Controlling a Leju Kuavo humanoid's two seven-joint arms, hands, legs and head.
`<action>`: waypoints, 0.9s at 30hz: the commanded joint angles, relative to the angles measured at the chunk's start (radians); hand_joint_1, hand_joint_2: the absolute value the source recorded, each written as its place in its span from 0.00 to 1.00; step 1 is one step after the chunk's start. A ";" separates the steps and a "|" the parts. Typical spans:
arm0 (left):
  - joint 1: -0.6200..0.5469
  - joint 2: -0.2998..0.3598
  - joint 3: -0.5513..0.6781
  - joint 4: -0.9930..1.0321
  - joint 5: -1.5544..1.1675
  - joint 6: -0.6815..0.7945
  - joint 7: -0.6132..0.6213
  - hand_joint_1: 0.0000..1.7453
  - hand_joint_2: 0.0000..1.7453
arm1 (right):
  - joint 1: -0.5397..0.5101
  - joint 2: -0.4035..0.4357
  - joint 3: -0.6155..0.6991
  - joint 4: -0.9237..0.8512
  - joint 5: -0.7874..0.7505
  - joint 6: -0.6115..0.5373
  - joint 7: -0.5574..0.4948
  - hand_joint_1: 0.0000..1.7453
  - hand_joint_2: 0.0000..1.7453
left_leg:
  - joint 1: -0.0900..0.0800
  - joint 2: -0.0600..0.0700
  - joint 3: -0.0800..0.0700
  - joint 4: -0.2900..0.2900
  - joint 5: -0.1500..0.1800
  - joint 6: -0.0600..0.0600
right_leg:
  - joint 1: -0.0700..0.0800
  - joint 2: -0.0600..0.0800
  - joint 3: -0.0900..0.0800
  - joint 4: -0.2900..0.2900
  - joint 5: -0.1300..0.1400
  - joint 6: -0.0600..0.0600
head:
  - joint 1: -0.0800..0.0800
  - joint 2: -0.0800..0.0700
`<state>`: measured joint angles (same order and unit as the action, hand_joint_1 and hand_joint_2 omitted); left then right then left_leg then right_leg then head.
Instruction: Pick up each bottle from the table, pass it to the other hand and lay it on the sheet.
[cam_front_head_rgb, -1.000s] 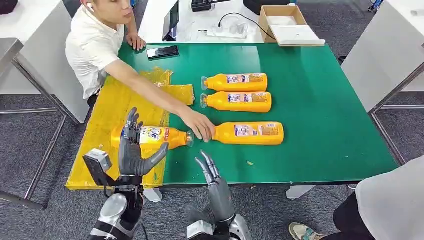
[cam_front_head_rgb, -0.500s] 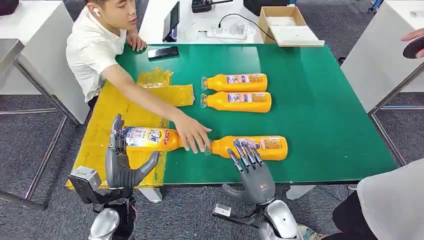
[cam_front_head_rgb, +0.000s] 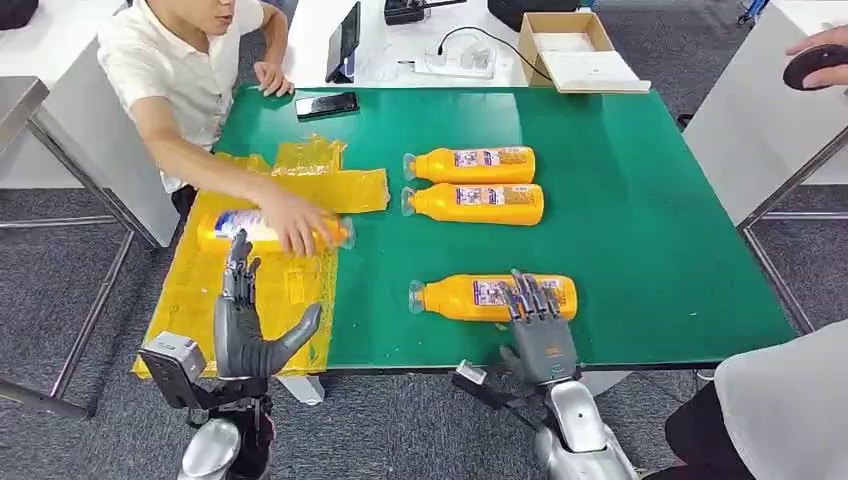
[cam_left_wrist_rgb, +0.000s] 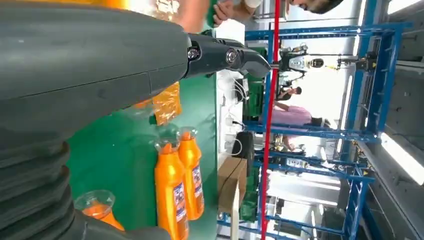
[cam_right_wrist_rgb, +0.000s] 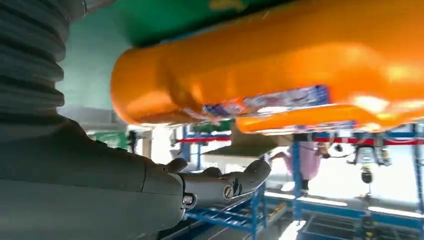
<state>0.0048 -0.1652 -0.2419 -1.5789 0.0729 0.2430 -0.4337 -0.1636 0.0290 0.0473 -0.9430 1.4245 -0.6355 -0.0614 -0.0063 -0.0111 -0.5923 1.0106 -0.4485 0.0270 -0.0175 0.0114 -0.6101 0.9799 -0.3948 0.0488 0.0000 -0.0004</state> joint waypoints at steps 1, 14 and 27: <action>-0.014 0.004 -0.004 0.043 -0.008 -0.012 0.009 0.00 1.00 | -0.134 -0.062 -0.028 0.219 -0.024 -0.063 0.023 0.00 1.00 | 0.001 0.002 0.005 -0.001 -0.002 -0.002 | 0.001 0.000 0.005 -0.001 -0.001 -0.002 | 0.000 0.000; -0.023 0.009 -0.022 0.048 -0.004 -0.024 0.016 0.00 1.00 | -0.195 -0.062 -0.052 0.316 -0.018 -0.063 0.051 0.00 1.00 | 0.001 0.002 0.005 -0.001 -0.001 -0.002 | 0.001 0.000 0.005 -0.001 -0.001 -0.002 | 0.000 0.000; -0.048 0.013 -0.039 0.079 0.009 -0.040 0.030 0.00 1.00 | -0.272 -0.057 -0.060 0.496 -0.118 -0.044 -0.015 0.00 1.00 | 0.001 0.000 0.006 -0.001 0.000 -0.001 | 0.001 -0.001 0.005 -0.002 0.000 -0.001 | 0.000 0.000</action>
<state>-0.0037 -0.1652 -0.2602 -1.5690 0.0767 0.2064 -0.4101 -0.3850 -0.0362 0.0130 -0.6221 1.3138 -0.6344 -0.0672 -0.0066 -0.0098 -0.5884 1.0108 -0.4485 0.0271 -0.0175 0.0117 -0.6075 0.9795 -0.3945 0.0489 0.0000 -0.0004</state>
